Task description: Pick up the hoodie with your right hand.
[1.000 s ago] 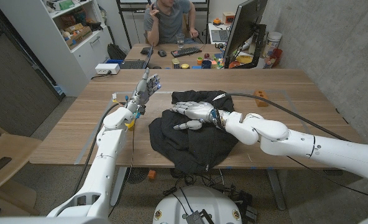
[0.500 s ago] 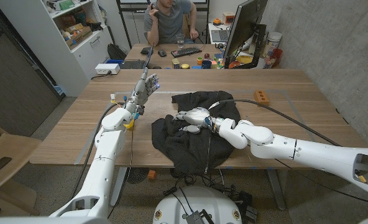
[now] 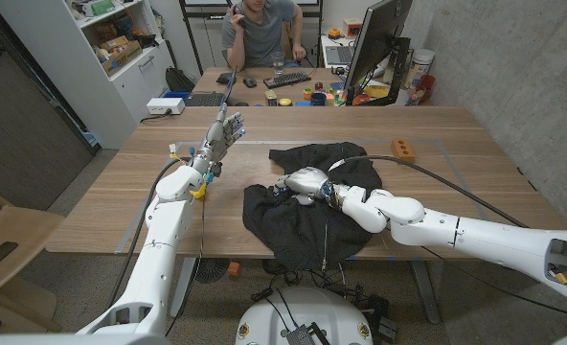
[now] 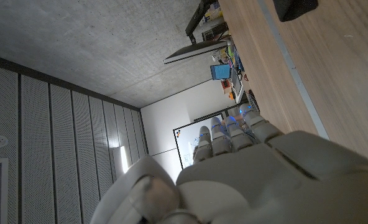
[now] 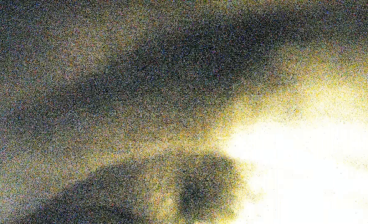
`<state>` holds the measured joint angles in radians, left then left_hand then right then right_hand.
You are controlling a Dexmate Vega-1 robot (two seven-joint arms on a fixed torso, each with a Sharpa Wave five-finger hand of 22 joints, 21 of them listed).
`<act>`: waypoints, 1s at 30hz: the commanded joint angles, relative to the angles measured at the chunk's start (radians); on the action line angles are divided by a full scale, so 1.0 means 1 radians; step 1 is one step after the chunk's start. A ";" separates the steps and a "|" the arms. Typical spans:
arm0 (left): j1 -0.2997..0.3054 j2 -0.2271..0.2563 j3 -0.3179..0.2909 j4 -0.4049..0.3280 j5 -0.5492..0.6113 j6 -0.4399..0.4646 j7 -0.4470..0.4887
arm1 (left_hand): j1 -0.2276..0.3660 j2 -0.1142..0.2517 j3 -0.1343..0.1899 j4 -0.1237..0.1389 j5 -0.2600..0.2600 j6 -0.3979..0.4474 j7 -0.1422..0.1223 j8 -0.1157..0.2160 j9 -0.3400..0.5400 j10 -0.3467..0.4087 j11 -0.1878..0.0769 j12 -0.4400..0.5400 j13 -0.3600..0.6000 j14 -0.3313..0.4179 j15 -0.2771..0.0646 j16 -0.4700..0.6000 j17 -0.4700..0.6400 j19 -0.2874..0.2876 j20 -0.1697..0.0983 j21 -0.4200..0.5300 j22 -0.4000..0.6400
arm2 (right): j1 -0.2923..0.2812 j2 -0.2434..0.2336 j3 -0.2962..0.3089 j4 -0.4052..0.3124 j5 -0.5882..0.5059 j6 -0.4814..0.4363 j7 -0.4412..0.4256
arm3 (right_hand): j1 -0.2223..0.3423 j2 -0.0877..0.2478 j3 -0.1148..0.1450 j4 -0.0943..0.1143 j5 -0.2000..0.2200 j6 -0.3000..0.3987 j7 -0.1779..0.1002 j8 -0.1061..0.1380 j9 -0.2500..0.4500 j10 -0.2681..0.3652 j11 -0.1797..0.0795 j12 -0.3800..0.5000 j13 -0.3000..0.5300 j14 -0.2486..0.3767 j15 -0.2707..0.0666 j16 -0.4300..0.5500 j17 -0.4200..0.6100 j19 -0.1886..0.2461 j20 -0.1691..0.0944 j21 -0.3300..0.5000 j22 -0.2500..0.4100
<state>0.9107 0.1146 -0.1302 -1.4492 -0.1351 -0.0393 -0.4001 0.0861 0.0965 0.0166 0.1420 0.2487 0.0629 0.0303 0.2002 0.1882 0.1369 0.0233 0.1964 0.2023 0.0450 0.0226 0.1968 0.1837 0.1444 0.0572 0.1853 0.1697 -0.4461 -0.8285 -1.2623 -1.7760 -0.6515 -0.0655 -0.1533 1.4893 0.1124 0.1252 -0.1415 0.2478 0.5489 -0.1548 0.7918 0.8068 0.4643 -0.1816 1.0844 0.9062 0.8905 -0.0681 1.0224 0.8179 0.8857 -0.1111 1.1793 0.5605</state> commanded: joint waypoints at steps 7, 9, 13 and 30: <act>-0.007 -0.002 -0.002 0.014 -0.001 -0.007 0.003 | -0.004 0.034 0.006 0.004 0.001 0.008 0.001 0.005 0.002 0.010 -0.001 0.005 0.003 0.001 0.002 0.008 0.005 0.001 0.000 0.005 0.004 | 0.070 -0.073 0.077 -0.049 0.096 0.104 -0.001 | 0.057 0.038 0.003 -0.004 0.042 -0.035 0.010 0.021 0.051 -0.048 -0.001 0.017 0.038 0.038 -0.152 0.062 0.049 0.028 -0.112 0.039 -0.016; -0.007 -0.004 -0.003 0.017 -0.004 -0.006 0.003 | -0.004 0.034 0.006 0.004 0.001 0.008 0.001 0.005 0.002 0.011 -0.002 0.005 0.003 0.002 0.002 0.008 0.005 0.001 0.000 0.005 0.004 | 0.078 -0.096 0.091 -0.081 0.085 0.085 0.004 | 0.058 0.039 0.002 -0.003 0.044 -0.040 0.009 0.021 0.054 -0.050 0.000 0.018 0.038 0.035 -0.151 0.066 0.052 0.026 -0.112 0.040 -0.018; -0.006 -0.004 -0.005 0.021 -0.006 -0.012 0.001 | -0.004 0.034 0.007 0.004 0.001 0.008 0.000 0.004 0.002 0.011 -0.003 0.005 0.003 0.001 0.003 0.008 0.005 0.001 0.000 0.005 0.004 | 0.097 -0.137 0.119 -0.128 0.098 0.072 0.024 | 0.058 0.041 0.001 -0.001 0.048 -0.045 0.012 0.020 0.055 -0.055 0.004 0.020 0.041 0.025 -0.151 0.069 0.051 0.022 -0.112 0.042 -0.022; -0.008 -0.006 -0.007 0.027 -0.008 -0.018 0.002 | -0.004 0.035 0.009 0.004 0.001 0.008 0.001 0.004 0.002 0.011 -0.004 0.005 0.004 0.002 0.002 0.008 0.005 0.002 0.001 0.005 0.004 | 0.158 -0.238 0.182 -0.245 0.075 0.037 0.044 | 0.061 0.043 -0.003 0.002 0.057 -0.050 0.013 0.022 0.056 -0.057 0.007 0.020 0.028 0.005 -0.151 0.086 0.050 0.011 -0.113 0.052 -0.033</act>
<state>0.9040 0.1100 -0.1368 -1.4261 -0.1420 -0.0567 -0.3984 0.0861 0.0965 0.0207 0.1461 0.2487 0.0627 0.0303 0.2003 0.1882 0.1406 0.0196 0.1964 0.2023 0.0450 0.0226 0.1968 0.1836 0.1444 0.0572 0.1853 0.1697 -0.3306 -1.0002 -1.1247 -1.9371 -0.5582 -0.0052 -0.1222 1.4982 0.1138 0.1240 -0.1404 0.2965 0.4979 -0.1410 0.8070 0.8598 0.4049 -0.1768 1.1036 0.9348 0.8754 -0.0898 1.0970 0.8661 0.9011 -0.1236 1.2255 0.5267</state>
